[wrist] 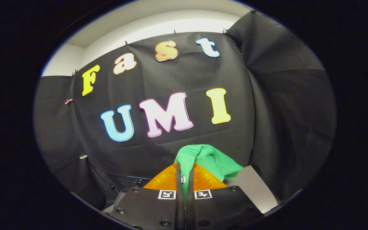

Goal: Put the clothes into the washing machine and then close the washing machine lid.

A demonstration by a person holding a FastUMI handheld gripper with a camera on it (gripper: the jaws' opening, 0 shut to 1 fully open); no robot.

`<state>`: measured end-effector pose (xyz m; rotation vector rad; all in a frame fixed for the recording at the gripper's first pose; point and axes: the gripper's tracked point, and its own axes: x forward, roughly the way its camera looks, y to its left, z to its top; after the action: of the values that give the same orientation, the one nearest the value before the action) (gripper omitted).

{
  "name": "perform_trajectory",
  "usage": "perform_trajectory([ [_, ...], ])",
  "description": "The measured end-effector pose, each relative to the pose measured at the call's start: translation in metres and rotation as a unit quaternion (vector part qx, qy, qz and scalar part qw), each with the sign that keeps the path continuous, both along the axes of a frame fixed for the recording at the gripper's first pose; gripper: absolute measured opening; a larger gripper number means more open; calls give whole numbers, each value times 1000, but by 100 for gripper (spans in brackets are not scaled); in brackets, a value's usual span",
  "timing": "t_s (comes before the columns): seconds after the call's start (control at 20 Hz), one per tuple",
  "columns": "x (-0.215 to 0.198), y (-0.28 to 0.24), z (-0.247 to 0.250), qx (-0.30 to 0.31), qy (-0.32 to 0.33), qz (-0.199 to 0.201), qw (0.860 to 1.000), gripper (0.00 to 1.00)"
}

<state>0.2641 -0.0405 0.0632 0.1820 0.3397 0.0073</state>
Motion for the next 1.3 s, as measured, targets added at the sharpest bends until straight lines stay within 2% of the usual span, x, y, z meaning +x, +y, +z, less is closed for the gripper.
perform_trajectory([
  [0.3, -6, 70, 49, -3, -39, 48, 998, 6],
  [0.55, -16, 156, 46, 19, -34, 123, 992, 6],
  [1.0, -26, 286, -11, 32, -1, 230, 973, 6],
  [1.3, -32, 350, -86, 7, 24, 304, 952, 6],
])
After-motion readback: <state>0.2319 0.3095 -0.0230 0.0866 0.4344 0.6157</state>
